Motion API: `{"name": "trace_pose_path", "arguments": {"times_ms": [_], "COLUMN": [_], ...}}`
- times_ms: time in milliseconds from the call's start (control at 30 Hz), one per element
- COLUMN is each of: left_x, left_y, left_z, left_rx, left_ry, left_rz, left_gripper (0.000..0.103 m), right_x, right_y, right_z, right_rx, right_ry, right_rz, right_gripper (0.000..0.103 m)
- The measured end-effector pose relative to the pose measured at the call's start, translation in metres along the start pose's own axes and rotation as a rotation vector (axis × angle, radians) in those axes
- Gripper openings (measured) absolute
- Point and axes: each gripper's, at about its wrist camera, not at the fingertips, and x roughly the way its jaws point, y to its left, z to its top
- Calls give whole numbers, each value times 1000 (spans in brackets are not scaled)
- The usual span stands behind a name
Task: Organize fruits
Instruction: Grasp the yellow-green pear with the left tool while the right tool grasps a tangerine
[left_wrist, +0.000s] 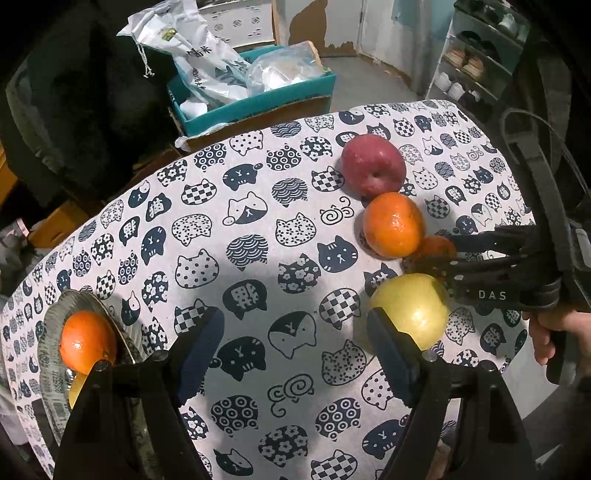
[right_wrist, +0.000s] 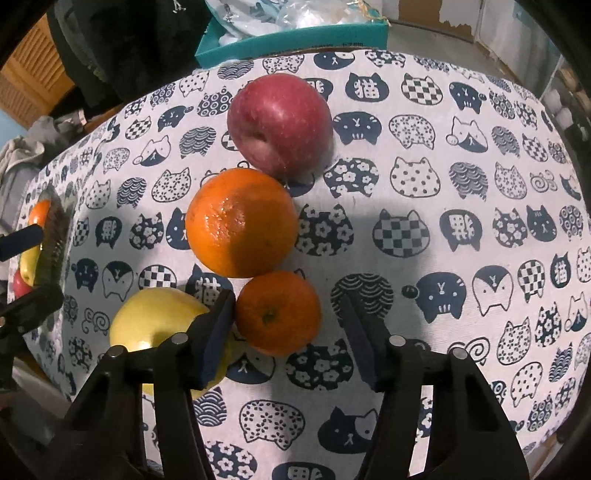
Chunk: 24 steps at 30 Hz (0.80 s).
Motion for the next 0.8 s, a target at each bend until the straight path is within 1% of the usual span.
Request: {"name": "trace_pose_path", "arguments": {"times_ms": [67,100,233,333,433,467,633,800], "left_x": [0,0,-1,1,4,6,12,24], "left_y": [-2,-2,-9,-15,-23,-27,-44,-64], "left_z": [1,1,4,5,5,5,6,5], "left_rx": [0,-1,-3,-1,9,18,61,108], "left_ry": [2,3,1,4,11,10,9,35], "left_rz": [-6,-10,-47,-96,-127,-134,-170,-200], "left_gripper": [81,81,81,81,85,86,86,86], "right_x": [1,2,2,-5,-16,-20,-39,-49], "right_y": [-1,-1,4,0,-5,-8,-23,-37], "right_z": [0,-1,-2,-4,-5,-5,-9,-15], "right_rx": [6,6,-16,-4,5,8,37,66], "right_ry": [10,16,12,2,-19,-26,-58,-73], "right_rz": [14,20,2,-14,-28,-34,-58,-60], "right_gripper": [53,46,45,45,45,45,45,45]}}
